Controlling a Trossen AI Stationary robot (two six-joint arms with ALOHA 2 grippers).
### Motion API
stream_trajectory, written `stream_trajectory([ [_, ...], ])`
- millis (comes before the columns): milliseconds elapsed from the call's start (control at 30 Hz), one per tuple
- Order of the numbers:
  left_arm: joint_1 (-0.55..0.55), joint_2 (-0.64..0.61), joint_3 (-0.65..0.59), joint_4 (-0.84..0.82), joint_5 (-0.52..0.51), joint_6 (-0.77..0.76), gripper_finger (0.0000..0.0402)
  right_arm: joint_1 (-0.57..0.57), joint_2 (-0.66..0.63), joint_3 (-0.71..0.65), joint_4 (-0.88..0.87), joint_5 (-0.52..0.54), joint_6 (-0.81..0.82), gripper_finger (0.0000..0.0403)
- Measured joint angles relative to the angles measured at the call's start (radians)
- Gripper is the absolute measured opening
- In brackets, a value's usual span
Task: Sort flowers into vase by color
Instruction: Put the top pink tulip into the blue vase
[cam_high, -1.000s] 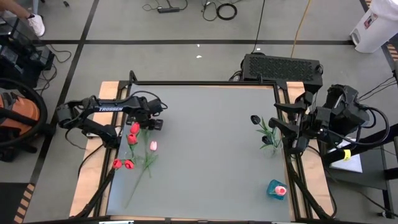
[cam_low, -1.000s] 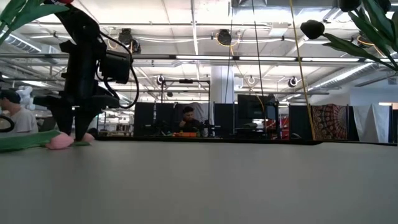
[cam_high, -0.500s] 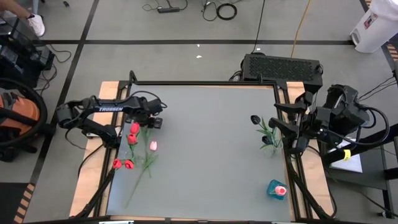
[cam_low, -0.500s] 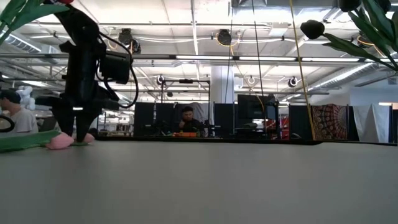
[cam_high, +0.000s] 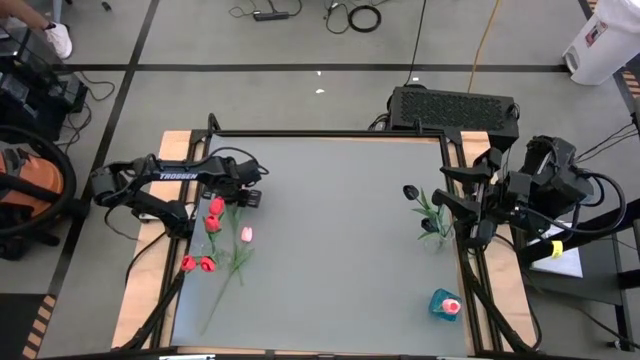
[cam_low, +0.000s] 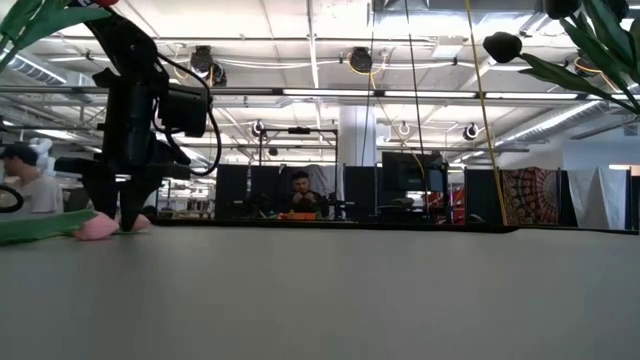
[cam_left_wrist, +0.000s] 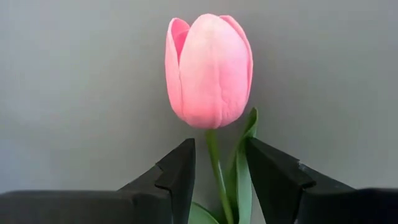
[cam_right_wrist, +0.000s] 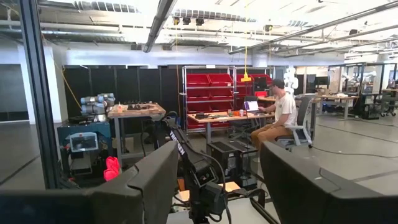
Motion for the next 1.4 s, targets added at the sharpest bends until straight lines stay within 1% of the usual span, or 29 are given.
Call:
stream_trajectory([
  [67, 0.000, 0.000, 0.000, 0.000, 0.001, 0.000, 0.0140, 0.000, 0.000, 0.000, 0.000, 0.000, 0.000, 0.0219],
  [167, 0.000, 0.000, 0.000, 0.000, 0.003, 0.000, 0.0115, 0.000, 0.000, 0.000, 0.000, 0.000, -0.002, 0.0219],
  [433, 0.000, 0.000, 0.000, 0.000, 0.003, 0.001, 0.0018, 0.000, 0.000, 0.000, 0.000, 0.000, -0.003, 0.0219],
  [467, 0.000, 0.000, 0.000, 0.000, 0.004, 0.001, 0.0012, 0.000, 0.000, 0.000, 0.000, 0.000, -0.003, 0.0219],
  [633, 0.000, 0.000, 0.000, 0.001, 0.022, 0.007, 0.0014, 0.000, 0.000, 0.000, 0.000, 0.000, -0.003, 0.0219],
  [767, 0.000, 0.000, 0.002, 0.000, 0.038, 0.008, 0.0007, 0.000, 0.000, 0.000, 0.000, 0.000, -0.004, 0.0219],
  [933, 0.000, 0.000, 0.045, 0.000, 0.051, 0.008, 0.0006, 0.000, 0.000, 0.000, 0.000, 0.000, -0.004, 0.0219],
  [1133, 0.000, 0.000, 0.140, 0.001, 0.050, 0.010, 0.0006, 0.000, 0.000, 0.000, 0.000, 0.000, -0.004, 0.0219],
  [1400, 0.000, 0.000, 0.322, 0.054, 0.043, 0.037, 0.0007, 0.000, 0.000, 0.000, 0.000, 0.000, -0.004, 0.0219],
])
